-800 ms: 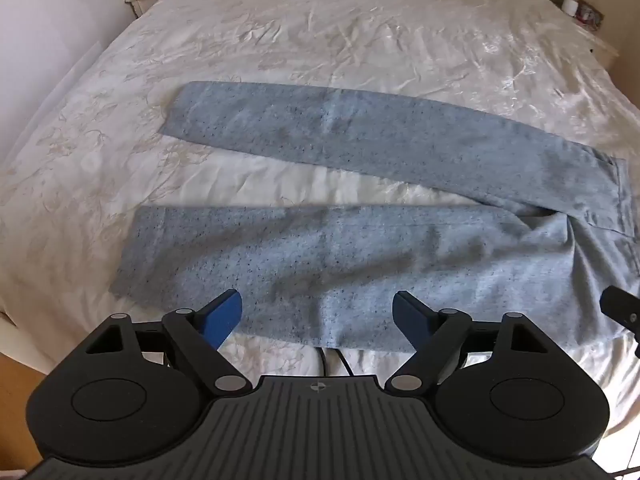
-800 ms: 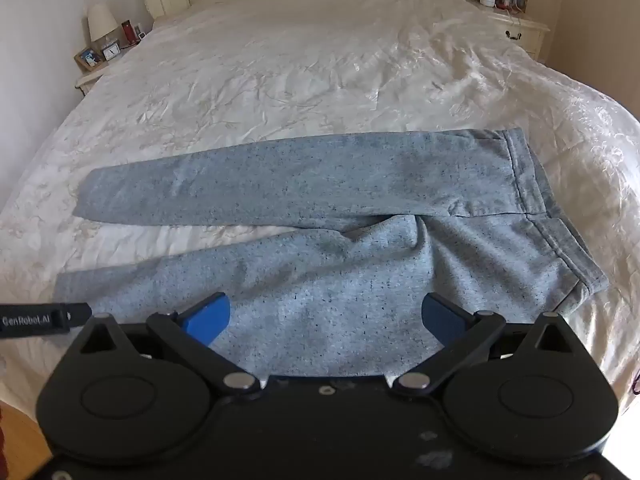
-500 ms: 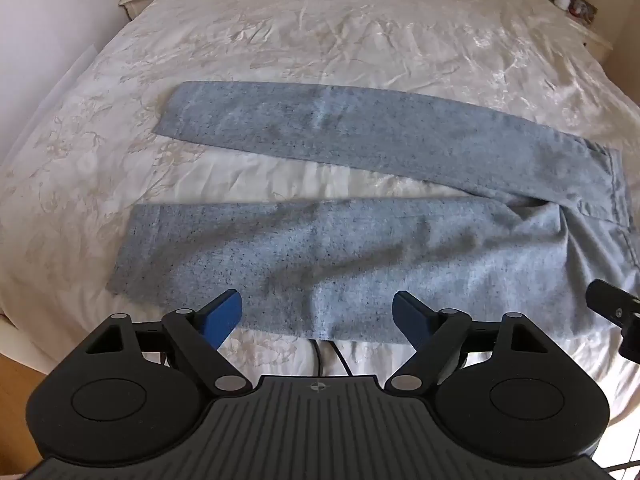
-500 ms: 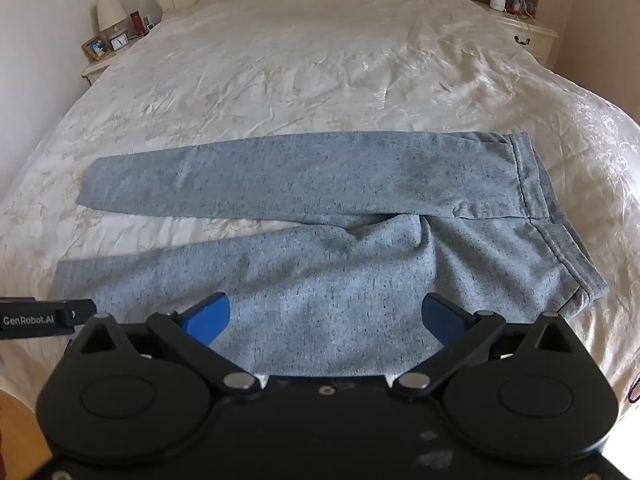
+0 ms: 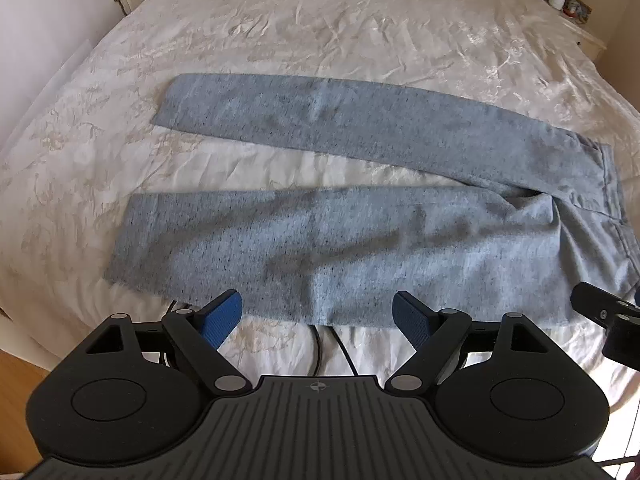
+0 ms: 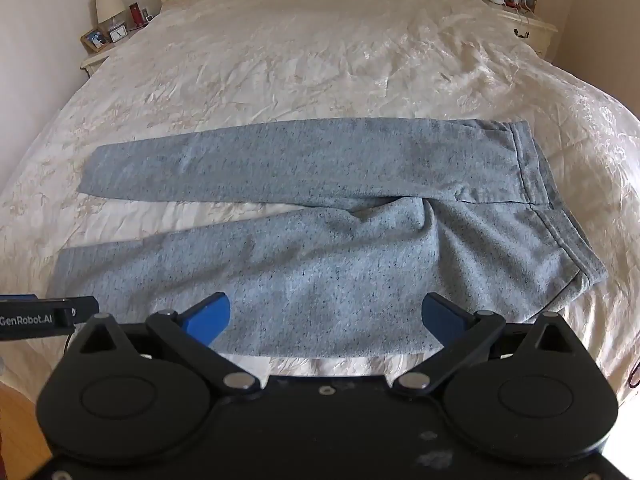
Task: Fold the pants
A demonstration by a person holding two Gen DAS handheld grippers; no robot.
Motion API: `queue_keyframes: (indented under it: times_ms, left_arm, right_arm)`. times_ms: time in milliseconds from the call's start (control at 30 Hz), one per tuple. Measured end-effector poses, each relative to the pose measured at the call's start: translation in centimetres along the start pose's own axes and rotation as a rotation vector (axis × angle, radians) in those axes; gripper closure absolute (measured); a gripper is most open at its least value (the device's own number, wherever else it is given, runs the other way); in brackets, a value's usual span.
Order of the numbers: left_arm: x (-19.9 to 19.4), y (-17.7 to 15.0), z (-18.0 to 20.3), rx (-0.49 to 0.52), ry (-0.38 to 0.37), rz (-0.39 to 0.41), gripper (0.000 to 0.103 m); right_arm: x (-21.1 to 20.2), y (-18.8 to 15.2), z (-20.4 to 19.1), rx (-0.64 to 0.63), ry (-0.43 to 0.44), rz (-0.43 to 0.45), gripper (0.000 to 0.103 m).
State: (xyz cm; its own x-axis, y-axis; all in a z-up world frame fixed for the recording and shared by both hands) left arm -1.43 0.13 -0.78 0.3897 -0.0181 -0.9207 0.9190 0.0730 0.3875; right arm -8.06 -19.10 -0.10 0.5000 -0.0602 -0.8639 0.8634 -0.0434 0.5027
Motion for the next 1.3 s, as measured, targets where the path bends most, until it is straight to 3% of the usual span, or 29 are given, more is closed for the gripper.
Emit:
queue_keyframes:
  times_ms: [1300]
  left_arm:
    - [0.0, -0.3, -1.5, -0.023, 0.008, -0.002, 0.021]
  right_arm:
    - [0.7, -0.1, -0.6, -0.020, -0.008, -0.039, 0.000]
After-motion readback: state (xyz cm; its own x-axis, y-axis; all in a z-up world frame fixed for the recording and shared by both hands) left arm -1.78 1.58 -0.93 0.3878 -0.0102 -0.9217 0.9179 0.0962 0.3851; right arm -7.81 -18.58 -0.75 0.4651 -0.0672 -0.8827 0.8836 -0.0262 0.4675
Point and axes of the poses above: each gripper's, at about its wrist camera, not at the fingertips, and x roughly the way its jaws point, z to its right, y to its top, the point moved 1 cm from there along x, roughly the way its jaws point, and after that the axes turned 12 degrees about -x, right-handed, at the moved point
